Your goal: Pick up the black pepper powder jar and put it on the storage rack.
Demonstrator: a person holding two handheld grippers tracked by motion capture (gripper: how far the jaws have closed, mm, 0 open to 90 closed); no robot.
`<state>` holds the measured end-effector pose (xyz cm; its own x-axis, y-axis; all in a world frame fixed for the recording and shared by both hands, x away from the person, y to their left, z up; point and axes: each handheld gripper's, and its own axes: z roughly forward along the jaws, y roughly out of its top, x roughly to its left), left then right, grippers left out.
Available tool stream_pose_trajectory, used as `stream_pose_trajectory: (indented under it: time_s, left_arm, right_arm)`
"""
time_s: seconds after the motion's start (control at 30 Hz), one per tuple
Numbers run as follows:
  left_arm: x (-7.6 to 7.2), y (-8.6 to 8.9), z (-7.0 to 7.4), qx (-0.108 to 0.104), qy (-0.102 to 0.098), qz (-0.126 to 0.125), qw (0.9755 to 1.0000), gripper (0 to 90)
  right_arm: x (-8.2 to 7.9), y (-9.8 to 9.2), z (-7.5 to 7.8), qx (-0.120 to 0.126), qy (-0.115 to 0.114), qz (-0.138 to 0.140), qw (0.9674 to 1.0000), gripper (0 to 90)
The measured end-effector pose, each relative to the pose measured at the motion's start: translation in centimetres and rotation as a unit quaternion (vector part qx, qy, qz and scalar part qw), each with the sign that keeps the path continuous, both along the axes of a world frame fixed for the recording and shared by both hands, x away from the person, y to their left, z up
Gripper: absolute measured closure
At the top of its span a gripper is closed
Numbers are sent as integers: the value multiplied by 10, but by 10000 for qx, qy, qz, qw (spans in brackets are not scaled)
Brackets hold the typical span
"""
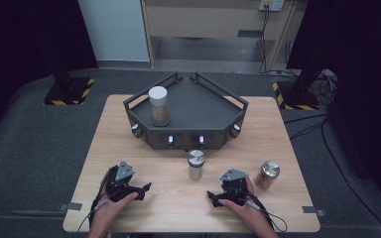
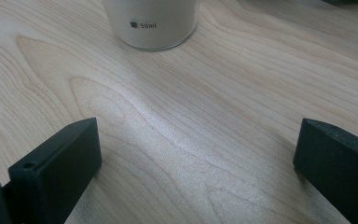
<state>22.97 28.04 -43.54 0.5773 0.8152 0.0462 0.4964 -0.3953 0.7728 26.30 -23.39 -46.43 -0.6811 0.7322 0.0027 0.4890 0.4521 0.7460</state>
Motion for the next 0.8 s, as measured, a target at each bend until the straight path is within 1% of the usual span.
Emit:
stream_pose_trajectory:
  time_s: [0.1, 0.2, 0.3, 0.33, 0.37, 0.4, 0.5, 0.53, 0.6, 0.63, 0.67, 0.8]
  left_arm:
    - [-1, 1, -7, -2, 42, 96, 9999, 26]
    - [-4, -1, -12, 105, 25, 146, 9998, 27]
    - [-3, -2, -16, 97, 67, 172, 9998, 23]
    - [-3, -3, -18, 131, 55, 180, 9997, 23]
    - [-3, -4, -19, 169, 49, 189, 9997, 23]
    - [-1, -4, -19, 193, 89, 196, 9996, 23]
    - [-1, -5, -19, 173, 85, 263, 9995, 24]
    - [1, -5, -19, 180, 131, 297, 9993, 24]
    - [6, -8, -16, 244, 295, 387, 9985, 23]
    - [8, -7, -16, 208, 364, 425, 9982, 5]
    - [9, -6, -16, 179, 398, 435, 9981, 0]
    - [9, -6, -16, 190, 398, 436, 9981, 0]
  right_arm:
    - [0, 0, 0, 0, -1, 0, 10000, 9]
    - [0, 0, 0, 1, 2, 0, 10000, 9]
    - [0, 0, 0, 1, 2, 0, 10000, 9]
    - [0, 0, 0, 0, 1, 0, 10000, 9]
    - [0, 0, 0, 1, 2, -1, 10000, 9]
    - [0, 0, 0, 0, 1, -1, 10000, 9]
    - [0, 0, 0, -1, 0, -2, 10000, 9]
    - [0, 0, 0, -3, 1, -2, 10000, 9]
    - [0, 0, 0, -2, 2, -2, 10000, 9]
    - [0, 0, 0, -2, 1, -2, 10000, 9]
    - [0, 0, 0, -2, 3, -1, 10000, 9]
    - [0, 0, 0, 0, 1, -2, 10000, 9]
